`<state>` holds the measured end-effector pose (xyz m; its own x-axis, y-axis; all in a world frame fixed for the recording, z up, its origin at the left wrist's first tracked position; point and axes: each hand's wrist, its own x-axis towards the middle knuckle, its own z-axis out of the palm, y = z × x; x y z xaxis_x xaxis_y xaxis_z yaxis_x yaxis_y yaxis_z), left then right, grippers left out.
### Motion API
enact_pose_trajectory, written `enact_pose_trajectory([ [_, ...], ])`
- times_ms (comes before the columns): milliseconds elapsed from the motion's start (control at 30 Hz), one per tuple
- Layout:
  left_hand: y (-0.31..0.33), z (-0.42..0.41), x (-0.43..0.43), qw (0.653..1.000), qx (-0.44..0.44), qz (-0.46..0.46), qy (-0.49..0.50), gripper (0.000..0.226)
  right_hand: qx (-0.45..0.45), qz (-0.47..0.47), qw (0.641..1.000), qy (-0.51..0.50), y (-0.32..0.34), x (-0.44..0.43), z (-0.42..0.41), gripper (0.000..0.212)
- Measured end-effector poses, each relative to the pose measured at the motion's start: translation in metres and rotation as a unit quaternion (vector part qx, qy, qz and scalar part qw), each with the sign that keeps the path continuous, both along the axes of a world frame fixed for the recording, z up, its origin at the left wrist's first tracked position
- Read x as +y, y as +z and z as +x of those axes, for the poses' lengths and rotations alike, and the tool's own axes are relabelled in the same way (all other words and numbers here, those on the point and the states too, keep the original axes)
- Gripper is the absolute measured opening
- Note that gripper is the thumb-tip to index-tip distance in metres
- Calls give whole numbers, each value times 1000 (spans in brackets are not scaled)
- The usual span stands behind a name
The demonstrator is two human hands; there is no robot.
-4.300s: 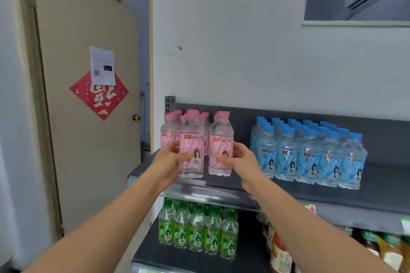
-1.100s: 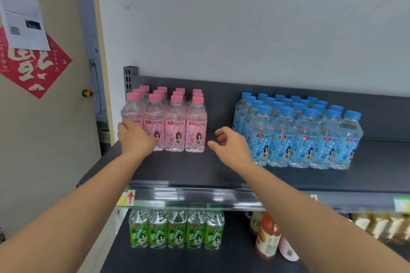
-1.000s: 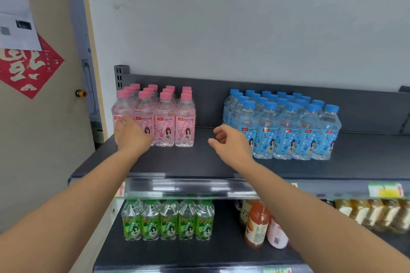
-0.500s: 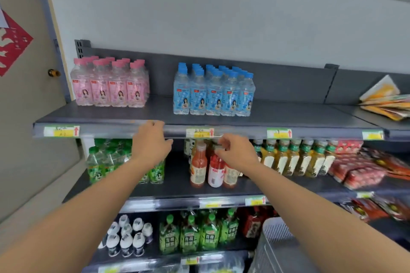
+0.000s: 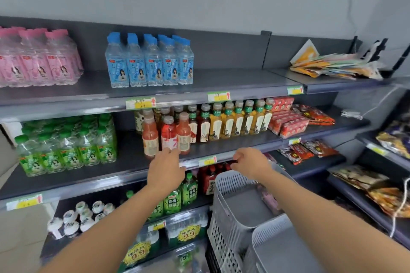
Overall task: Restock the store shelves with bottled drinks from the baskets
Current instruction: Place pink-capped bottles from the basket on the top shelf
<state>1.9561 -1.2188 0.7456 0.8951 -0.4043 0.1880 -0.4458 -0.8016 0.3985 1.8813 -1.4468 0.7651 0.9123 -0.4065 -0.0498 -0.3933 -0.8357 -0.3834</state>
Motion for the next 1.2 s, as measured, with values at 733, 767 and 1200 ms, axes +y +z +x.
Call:
enact_pose_trajectory([
  [733,-176,-12,-255,971,206,105,-68,40,161,11,986,-44,-166,-219,-17,26],
  [767,-189,-10,-265,966,225,111,-58,46,176,12,983,-45,-174,-230,-14,28],
  [1200,-327,24,-313,872,435,165,155,46,276,119,949,-95,-320,-308,28,55],
])
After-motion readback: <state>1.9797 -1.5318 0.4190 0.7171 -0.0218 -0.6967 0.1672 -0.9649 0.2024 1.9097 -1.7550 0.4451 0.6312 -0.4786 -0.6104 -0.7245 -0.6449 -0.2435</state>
